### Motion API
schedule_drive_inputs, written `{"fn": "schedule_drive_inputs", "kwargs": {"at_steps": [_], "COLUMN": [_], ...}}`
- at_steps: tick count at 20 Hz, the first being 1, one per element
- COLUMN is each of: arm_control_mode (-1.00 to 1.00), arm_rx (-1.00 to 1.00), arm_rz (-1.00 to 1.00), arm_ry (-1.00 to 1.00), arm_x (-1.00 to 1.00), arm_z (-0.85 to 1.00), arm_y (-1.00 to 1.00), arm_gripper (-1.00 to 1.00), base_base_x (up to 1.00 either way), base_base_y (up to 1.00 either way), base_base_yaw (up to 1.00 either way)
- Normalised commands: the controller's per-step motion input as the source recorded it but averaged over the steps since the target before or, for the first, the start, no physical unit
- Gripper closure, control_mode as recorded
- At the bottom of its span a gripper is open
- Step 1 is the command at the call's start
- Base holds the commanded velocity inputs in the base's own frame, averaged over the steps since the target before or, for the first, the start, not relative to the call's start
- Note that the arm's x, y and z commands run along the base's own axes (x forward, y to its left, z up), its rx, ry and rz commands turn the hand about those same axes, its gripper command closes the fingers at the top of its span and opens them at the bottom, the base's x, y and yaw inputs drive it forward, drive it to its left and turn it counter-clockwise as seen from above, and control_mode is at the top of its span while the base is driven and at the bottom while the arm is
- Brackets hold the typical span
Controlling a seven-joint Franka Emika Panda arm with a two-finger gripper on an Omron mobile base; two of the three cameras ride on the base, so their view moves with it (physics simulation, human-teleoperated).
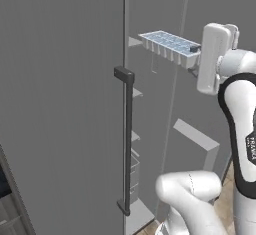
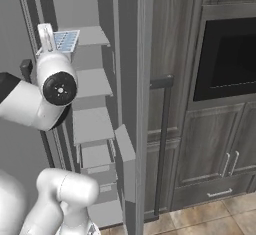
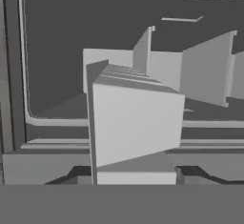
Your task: The ice cube tray has been filled with water. Take the tray and place it in the freezer to make ice. Close the freezer door after placing the tray.
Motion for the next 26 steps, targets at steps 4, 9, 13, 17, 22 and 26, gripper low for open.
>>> {"fn": "schedule_drive_inputs", "kwargs": {"at_steps": [4, 9, 13, 17, 22, 26], "arm_control_mode": [-1.0, -1.0, -1.0, -1.0, -1.0, -1.0], "arm_rx": [0.0, 0.0, 0.0, 0.0, 0.0, 0.0], "arm_rz": [0.0, 0.0, 0.0, 0.0, 0.0, 0.0], "arm_ry": [0.03, 0.06, 0.02, 0.0, 0.0, 0.02], "arm_x": [0.33, 0.5, 0.71, 0.76, 0.72, 0.67], "arm_z": [0.14, 0.0, -0.04, -0.05, 0.0, 0.0], "arm_y": [0.0, 0.04, 0.15, 0.18, 0.12, 0.07], "arm_gripper": [1.0, 1.0, 1.0, 1.0, 1.0, 1.0], "base_base_x": [0.0, 0.0, 0.0, 0.0, 0.0, 0.0], "base_base_y": [0.0, 0.0, 0.0, 0.0, 0.0, 0.0], "base_base_yaw": [0.0, 0.0, 0.0, 0.0, 0.0, 0.0]}}
